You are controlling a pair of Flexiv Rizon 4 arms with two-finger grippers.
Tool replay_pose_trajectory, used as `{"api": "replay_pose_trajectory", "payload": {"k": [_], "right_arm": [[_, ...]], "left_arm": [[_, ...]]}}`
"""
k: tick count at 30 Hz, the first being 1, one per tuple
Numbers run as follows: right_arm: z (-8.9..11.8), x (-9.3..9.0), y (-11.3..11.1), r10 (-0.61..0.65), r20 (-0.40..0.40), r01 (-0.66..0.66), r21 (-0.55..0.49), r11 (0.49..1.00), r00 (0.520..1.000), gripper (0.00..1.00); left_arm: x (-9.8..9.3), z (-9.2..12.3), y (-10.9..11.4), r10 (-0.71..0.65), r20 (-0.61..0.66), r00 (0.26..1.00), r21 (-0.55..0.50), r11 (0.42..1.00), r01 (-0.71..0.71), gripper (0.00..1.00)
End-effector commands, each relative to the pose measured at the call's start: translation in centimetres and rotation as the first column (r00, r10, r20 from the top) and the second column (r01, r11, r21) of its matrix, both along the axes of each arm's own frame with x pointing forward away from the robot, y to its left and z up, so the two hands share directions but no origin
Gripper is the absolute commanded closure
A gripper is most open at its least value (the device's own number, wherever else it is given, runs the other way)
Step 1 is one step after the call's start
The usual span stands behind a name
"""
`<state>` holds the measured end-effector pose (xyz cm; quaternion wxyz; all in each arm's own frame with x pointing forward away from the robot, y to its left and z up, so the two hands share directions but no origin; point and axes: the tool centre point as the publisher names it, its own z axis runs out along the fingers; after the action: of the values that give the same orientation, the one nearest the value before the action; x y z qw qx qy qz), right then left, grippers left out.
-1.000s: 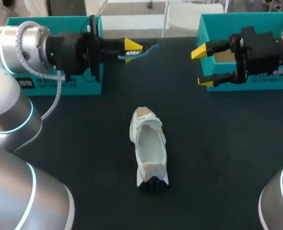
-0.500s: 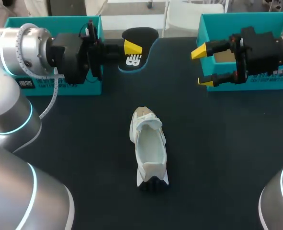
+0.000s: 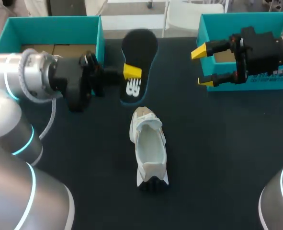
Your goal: Take the shoe out of the shoebox, open the shoe tongue, remove and reinsert the insole, then place the shoe into the shoebox
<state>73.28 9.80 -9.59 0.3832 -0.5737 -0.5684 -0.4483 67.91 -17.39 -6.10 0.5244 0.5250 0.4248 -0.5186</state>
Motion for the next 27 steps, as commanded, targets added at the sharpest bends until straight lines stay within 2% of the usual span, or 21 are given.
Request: {"api": "replay_pose_trajectory", "payload": {"k": [1,6,10,12,16,17,20,21,22,26,27], "right_arm": [[0.3,0.8,1.4,0.023,-0.006,-0.023,0.023,0.999,1.0,0.0],[0.0,1.3,3.2,0.067,-0.03,-0.064,0.081,0.995,0.997,0.0],[-0.3,1.0,4.0,0.075,-0.025,-0.072,0.093,0.993,0.997,0.0],[-0.4,0.8,4.4,0.083,-0.024,-0.08,0.101,0.992,0.996,0.24],[-0.7,0.7,5.1,0.101,-0.029,-0.097,0.112,0.989,0.994,0.25],[-0.7,0.6,5.1,0.1,-0.03,-0.096,0.114,0.989,0.995,0.31],[-0.6,0.5,5.3,0.102,-0.024,-0.099,0.117,0.988,0.994,0.39],[-0.5,0.5,5.3,0.104,-0.023,-0.101,0.118,0.988,0.994,0.38],[-0.5,0.4,5.4,0.106,-0.021,-0.103,0.119,0.988,0.994,0.44],[-0.9,0.1,5.7,0.097,-0.028,-0.093,0.12,0.988,0.995,0.53],[-0.9,0.1,5.7,0.093,-0.027,-0.09,0.12,0.989,0.995,0.6]], "left_arm": [[-1.4,-1.6,-0.5,0.026,0.0,1.0,-0.027,0.999,-0.026,1.0],[-1.2,-2.5,-2.1,0.022,0.024,0.999,-0.051,0.998,-0.021,1.0],[-1.2,-2.7,-3.7,0.016,0.03,0.999,-0.057,0.998,-0.015,1.0],[-1.0,-2.8,-4.6,0.014,0.023,1.0,-0.062,0.998,-0.012,1.0],[-0.6,-3.4,-6.5,0.014,0.038,0.999,-0.047,0.999,-0.013,1.0],[-0.4,-3.4,-7.0,0.013,0.038,0.999,-0.045,0.999,-0.011,1.0],[-0.1,-3.5,-8.1,-0.005,0.055,0.999,-0.026,1.0,0.006,1.0],[0.1,-3.6,-8.5,-0.007,0.065,0.998,-0.014,1.0,0.008,1.0],[0.3,-3.6,-8.8,-0.01,0.066,0.998,-0.01,1.0,0.01,1.0],[0.7,-3.6,-9.4,-0.006,0.078,0.997,-0.004,1.0,0.006,1.0],[0.7,-3.6,-9.5,-0.001,0.067,0.998,-0.014,1.0,0.002,1.0]]}}
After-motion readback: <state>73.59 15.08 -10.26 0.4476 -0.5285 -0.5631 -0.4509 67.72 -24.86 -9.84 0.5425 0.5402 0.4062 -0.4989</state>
